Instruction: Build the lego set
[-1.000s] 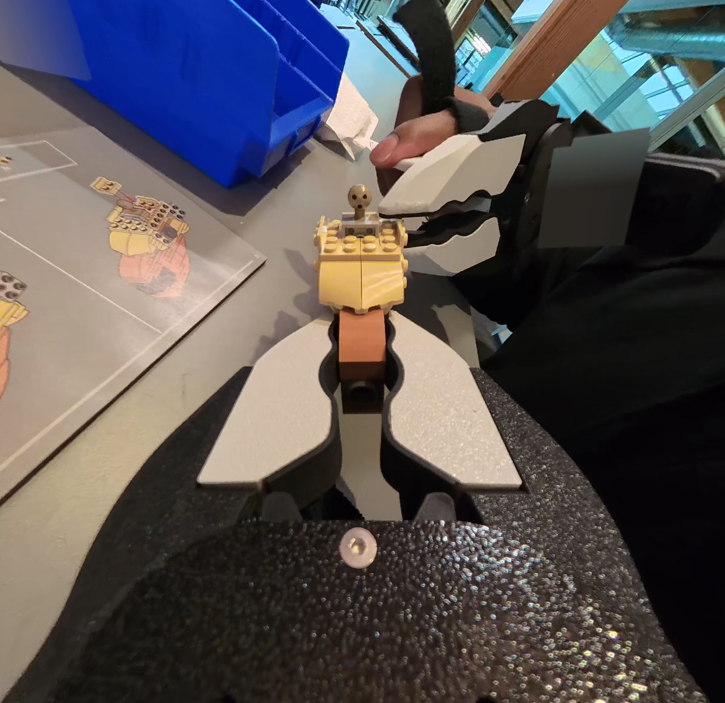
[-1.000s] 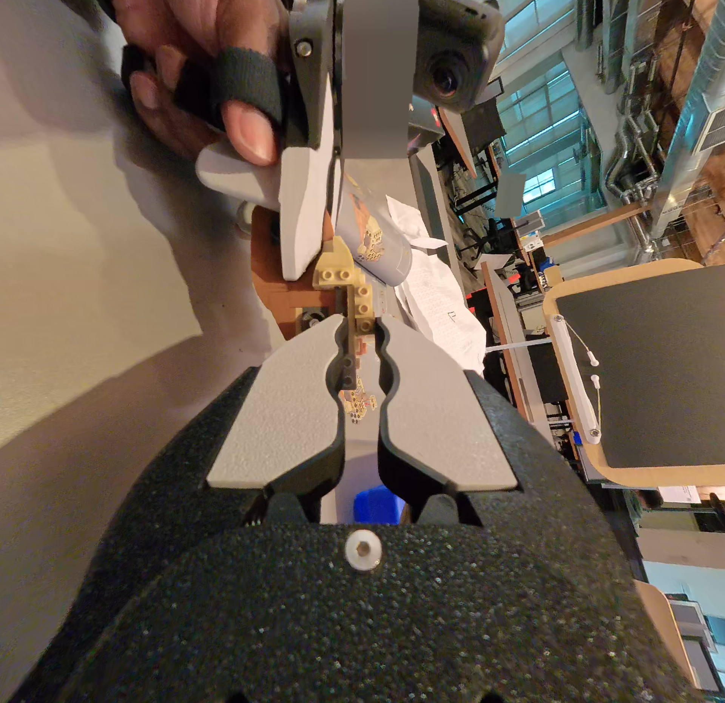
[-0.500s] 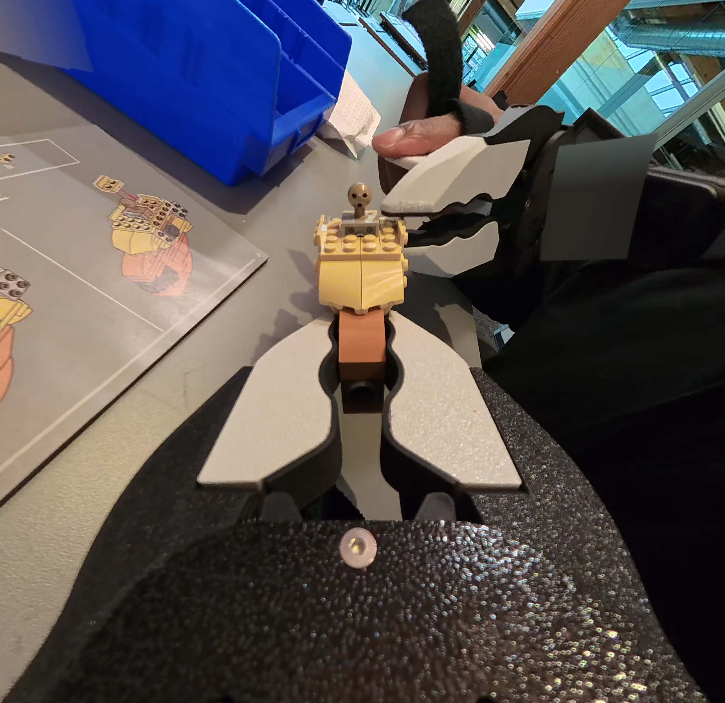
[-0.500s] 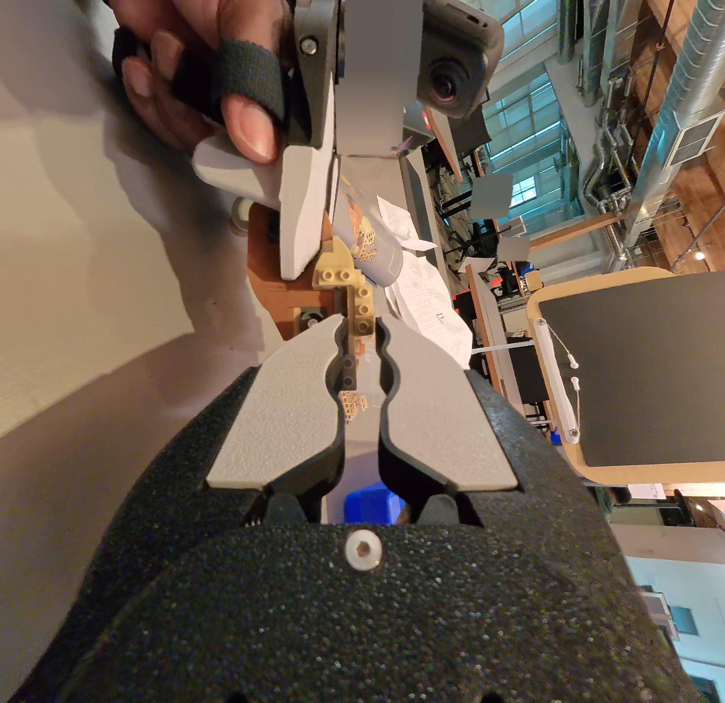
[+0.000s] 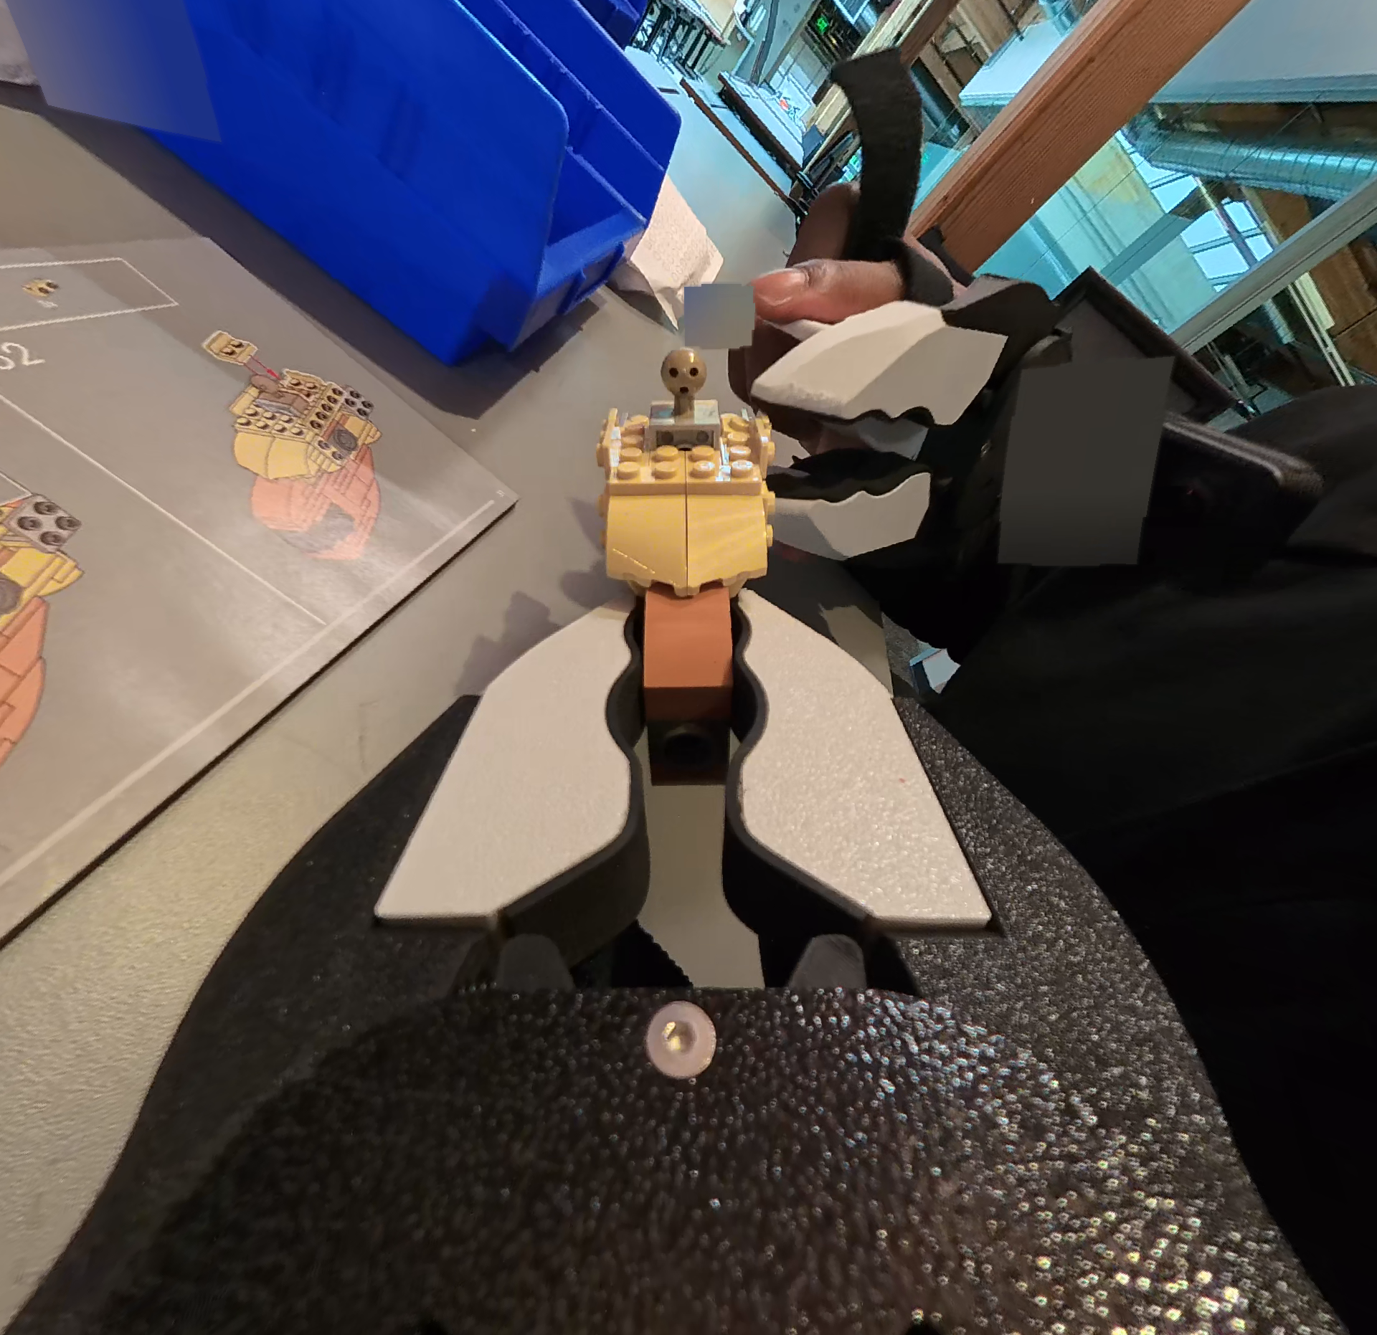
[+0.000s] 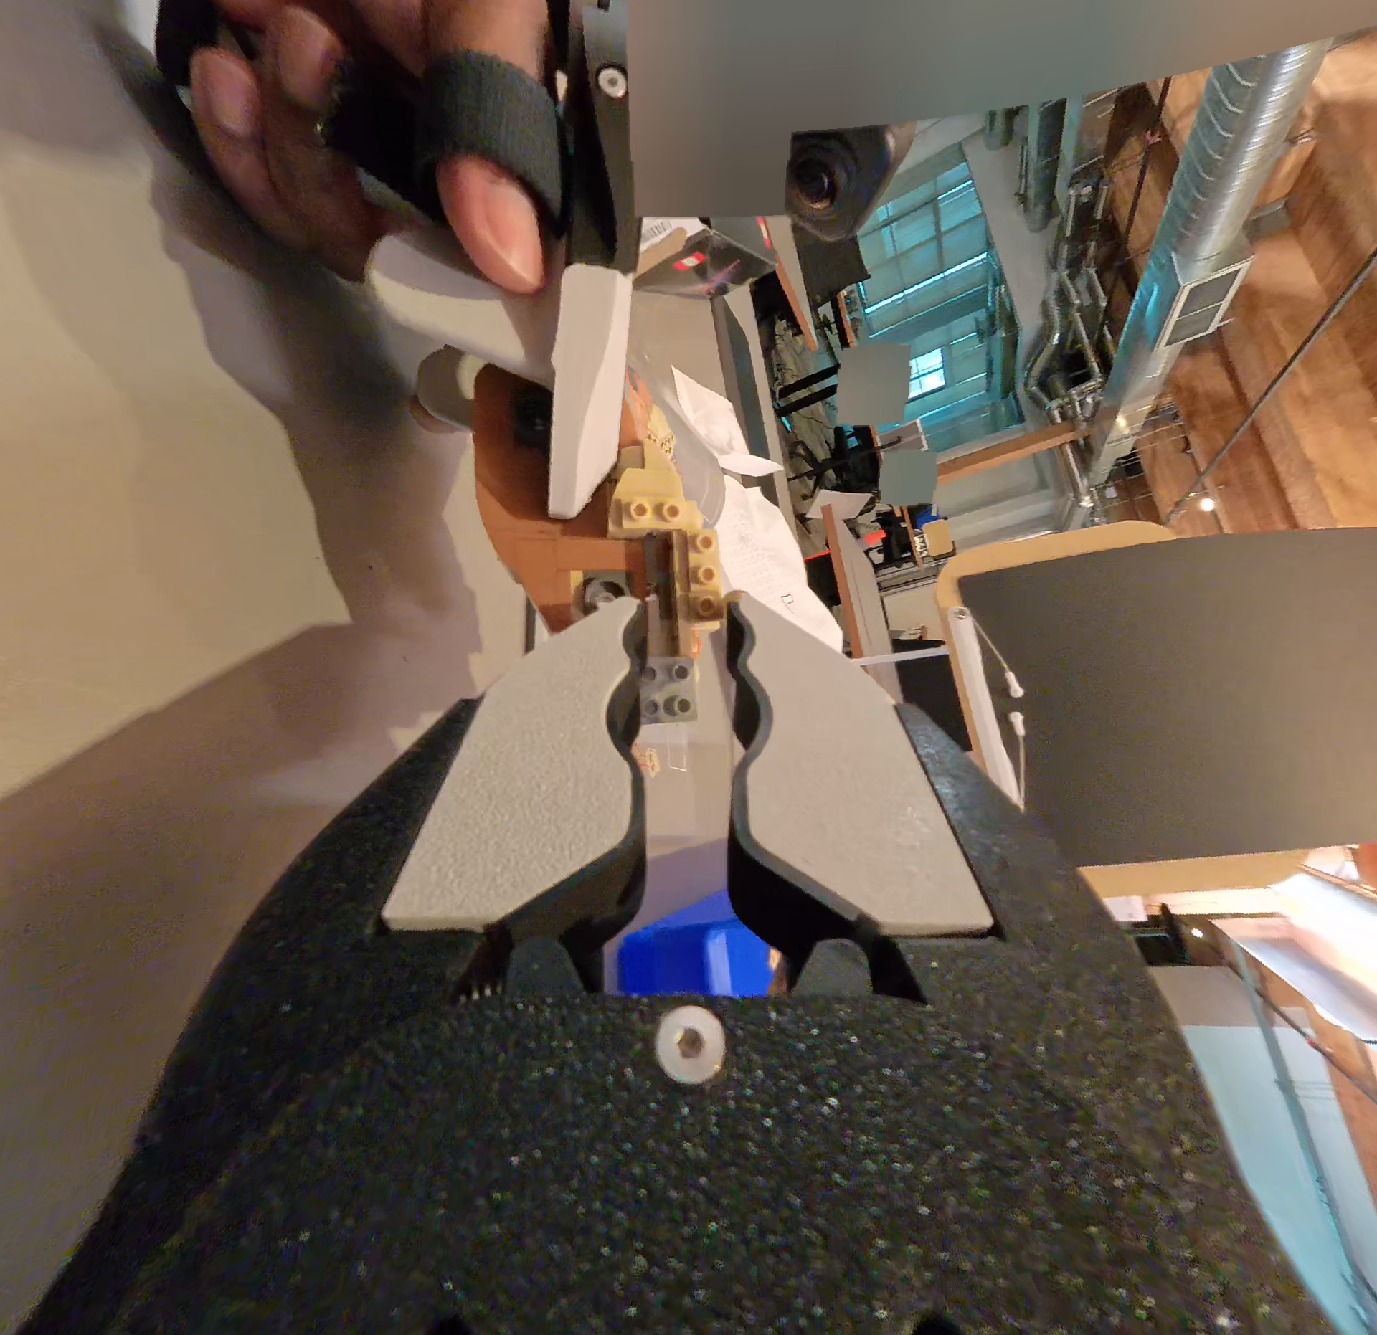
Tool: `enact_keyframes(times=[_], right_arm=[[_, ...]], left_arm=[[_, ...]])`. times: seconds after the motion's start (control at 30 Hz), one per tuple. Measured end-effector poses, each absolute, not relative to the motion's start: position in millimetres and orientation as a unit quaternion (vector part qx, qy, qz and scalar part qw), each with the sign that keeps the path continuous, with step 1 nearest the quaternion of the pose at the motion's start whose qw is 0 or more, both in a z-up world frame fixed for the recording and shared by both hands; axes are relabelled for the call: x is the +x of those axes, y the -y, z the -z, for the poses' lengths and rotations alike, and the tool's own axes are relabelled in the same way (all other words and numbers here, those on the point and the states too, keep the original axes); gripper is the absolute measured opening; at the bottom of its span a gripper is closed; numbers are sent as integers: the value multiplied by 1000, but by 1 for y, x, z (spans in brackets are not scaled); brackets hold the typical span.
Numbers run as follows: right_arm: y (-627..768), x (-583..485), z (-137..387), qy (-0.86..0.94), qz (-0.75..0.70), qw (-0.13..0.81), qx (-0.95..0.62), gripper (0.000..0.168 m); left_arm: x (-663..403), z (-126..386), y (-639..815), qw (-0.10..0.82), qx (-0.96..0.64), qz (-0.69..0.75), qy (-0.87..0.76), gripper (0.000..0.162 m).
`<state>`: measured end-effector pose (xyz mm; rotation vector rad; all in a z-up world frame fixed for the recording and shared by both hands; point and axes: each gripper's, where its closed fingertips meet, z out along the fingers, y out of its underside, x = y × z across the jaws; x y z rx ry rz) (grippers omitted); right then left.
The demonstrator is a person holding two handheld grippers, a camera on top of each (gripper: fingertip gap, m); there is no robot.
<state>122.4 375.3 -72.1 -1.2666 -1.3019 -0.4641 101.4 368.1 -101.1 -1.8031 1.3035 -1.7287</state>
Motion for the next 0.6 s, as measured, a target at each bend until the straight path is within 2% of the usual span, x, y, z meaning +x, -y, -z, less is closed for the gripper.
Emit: enact_keyframes(times=[0.17, 0.6], right_arm=[[-378, 124, 70, 555, 217, 596, -538, 12], [-374, 123, 71, 564, 188, 588, -549, 12]], left_arm=[[102, 102, -368, 161, -633, 603, -458, 18], [102, 103, -364, 163, -629, 596, -473, 18]])
